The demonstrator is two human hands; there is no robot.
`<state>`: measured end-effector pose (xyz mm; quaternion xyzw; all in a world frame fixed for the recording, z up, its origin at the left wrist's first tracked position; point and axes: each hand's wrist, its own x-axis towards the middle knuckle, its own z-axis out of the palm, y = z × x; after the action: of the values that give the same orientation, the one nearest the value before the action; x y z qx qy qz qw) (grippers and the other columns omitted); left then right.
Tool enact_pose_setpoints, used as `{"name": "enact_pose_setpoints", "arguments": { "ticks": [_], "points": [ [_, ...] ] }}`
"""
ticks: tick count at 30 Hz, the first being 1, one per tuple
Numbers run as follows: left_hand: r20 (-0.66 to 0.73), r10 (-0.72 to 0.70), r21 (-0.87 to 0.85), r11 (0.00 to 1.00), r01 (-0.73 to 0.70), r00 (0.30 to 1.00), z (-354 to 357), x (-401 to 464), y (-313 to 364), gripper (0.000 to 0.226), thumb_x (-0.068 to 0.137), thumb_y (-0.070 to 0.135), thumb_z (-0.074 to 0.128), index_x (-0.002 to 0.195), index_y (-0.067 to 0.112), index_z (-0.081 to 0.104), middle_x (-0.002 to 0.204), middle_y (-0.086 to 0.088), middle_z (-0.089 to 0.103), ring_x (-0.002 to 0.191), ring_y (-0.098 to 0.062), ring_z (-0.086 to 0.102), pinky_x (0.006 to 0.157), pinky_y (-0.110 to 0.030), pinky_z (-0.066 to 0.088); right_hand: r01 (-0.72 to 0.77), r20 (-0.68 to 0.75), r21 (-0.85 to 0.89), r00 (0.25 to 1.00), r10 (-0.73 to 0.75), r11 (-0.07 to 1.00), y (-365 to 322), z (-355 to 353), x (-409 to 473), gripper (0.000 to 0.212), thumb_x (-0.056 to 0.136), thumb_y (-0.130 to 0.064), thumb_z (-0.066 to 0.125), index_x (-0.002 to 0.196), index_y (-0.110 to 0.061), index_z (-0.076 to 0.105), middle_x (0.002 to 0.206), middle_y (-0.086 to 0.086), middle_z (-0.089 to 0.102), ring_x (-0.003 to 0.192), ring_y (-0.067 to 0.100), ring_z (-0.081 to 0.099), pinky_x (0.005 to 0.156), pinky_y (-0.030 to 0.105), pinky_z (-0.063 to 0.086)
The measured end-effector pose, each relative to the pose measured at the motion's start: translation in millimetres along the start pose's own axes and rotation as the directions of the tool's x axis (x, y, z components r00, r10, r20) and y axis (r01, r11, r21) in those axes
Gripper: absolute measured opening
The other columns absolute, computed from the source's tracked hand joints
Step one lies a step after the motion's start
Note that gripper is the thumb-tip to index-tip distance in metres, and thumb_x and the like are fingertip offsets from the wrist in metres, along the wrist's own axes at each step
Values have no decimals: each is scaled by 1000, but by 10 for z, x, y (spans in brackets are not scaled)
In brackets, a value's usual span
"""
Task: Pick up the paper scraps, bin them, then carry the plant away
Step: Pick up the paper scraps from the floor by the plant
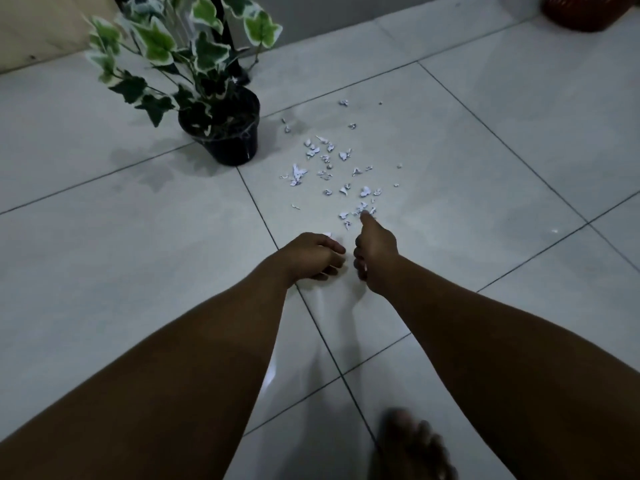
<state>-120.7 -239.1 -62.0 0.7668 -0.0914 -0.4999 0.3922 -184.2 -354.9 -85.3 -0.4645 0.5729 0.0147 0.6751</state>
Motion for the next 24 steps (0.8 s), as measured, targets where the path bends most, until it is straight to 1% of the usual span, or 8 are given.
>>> {"name": "enact_pose_setpoints", "arguments": {
  "ticks": [4,8,11,12,14,16,21,24],
  "points": [
    [13,7,12,1000,-7,1000,104,82,9,26,86,-1,63,110,7,69,97,-13,73,79,-21,69,83,-36,57,15,-48,8,999,-15,1000,-31,39,128,58,97,-58,37,62,-12,43,47,4,43,39,20,38,42,21,30],
    [-190,126,345,937,-54,974,64,196,-31,23,85,5,56,94,17,73,123,-8,67,111,-25,63,82,-25,46,23,24,119,999,-26,993,-60,71,228,52,99,-51,44,65,-11,50,54,4,50,36,13,43,34,15,35],
    [-310,178,392,919,-45,934,34,280,-39,20,86,10,55,97,15,72,120,-2,67,112,-23,61,81,-22,43,167,11,-68,986,-166,984,-146,48,353,50,99,-46,48,70,-9,66,59,7,59,43,16,53,48,24,44],
    [-346,185,397,917,-36,920,16,330,-38,20,86,11,55,99,13,71,120,-1,68,111,-23,61,80,-22,43,259,-35,-288,959,-280,922,-173,22,426,49,100,-46,46,76,-10,70,67,12,65,56,23,61,59,30,48],
    [-418,191,418,909,2,888,7,464,-40,22,86,13,57,104,11,69,120,-3,67,112,-24,60,82,-24,44,385,-45,-672,832,-554,632,-216,-64,565,49,102,-45,37,83,-11,66,89,18,69,87,35,65,75,33,45],
    [-488,190,439,897,51,852,13,571,-77,27,85,16,59,111,9,64,120,-9,64,113,-27,59,83,-25,42,400,28,-839,709,-704,369,-223,-170,652,44,103,-44,31,94,-10,59,98,17,67,94,37,63,76,36,42],
    [-533,182,413,908,66,826,200,796,41,29,85,11,58,111,2,66,116,-16,66,110,-31,61,88,-29,49,421,332,-905,603,-725,-64,-259,-301,1011,56,100,-56,30,130,-10,41,114,18,61,94,40,64,70,39,43],
    [-571,94,291,952,93,815,176,983,231,27,85,13,59,111,4,66,110,-9,68,101,-26,62,78,-25,45,467,538,-830,527,-658,-305,-262,-241,1125,68,92,-69,29,131,-15,40,112,17,59,87,38,64,65,37,44]
  ]
}}
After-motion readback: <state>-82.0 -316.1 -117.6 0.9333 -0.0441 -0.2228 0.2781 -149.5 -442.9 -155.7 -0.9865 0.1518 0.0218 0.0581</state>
